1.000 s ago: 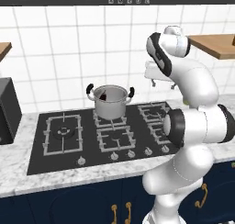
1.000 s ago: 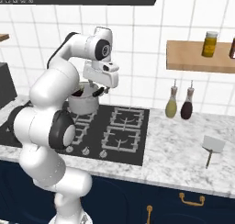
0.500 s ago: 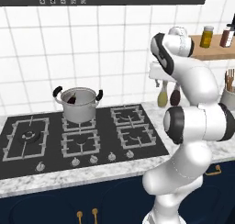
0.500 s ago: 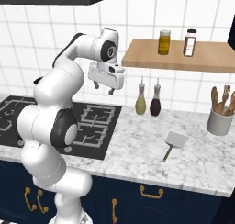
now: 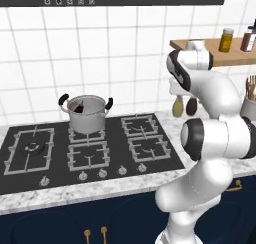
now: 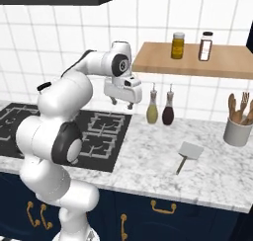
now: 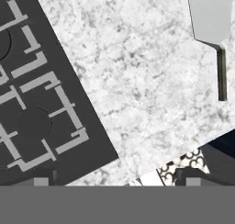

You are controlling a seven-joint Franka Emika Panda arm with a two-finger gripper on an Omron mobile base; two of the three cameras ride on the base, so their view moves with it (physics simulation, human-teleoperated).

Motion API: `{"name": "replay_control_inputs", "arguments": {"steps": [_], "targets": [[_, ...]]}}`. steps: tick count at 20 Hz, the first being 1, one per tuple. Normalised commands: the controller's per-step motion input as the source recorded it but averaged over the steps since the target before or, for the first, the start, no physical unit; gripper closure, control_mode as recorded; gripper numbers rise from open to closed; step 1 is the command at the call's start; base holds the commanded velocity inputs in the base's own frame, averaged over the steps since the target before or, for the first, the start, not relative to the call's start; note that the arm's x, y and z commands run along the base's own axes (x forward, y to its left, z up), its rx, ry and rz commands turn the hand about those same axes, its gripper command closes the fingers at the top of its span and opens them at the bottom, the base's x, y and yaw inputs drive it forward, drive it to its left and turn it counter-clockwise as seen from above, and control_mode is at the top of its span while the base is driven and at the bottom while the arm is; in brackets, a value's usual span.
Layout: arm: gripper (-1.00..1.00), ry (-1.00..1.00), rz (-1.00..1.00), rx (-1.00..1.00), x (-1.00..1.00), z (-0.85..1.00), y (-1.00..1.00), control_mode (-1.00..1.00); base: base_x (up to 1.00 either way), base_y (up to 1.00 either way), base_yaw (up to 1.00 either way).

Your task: Put the avocado and eggplant in the pot. Retrieve the spatula and lightly stir the vegetables in the pot.

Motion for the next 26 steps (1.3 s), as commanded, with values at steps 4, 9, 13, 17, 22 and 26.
{"name": "replay_control_inputs", "arguments": {"steps": [4, 9, 13, 17, 22, 26], "targets": [[-1.0, 0.07, 0.0, 0.01, -0.46, -0.45, -0.95, -1.0, 0.0, 0.0, 0.0], [-1.0, 0.03, 0.0, 0.01, -0.81, -0.63, -0.54, -1.0, 0.0, 0.0, 0.0], [-1.0, -0.2, 0.0, 0.0, -1.0, -0.83, -0.03, -1.0, 0.0, 0.0, 0.0], [-1.0, -0.3, 0.0, 0.0, -0.92, -0.19, -0.61, -1.0, 0.0, 0.0, 0.0], [-1.0, -0.09, 0.0, 0.0, -0.21, 0.01, -0.96, -1.0, 0.0, 0.0, 0.0], [-1.0, 0.0, 0.0, 0.01, 0.0, 0.0, -1.0, -1.0, 0.0, 0.0, 0.0]]}}
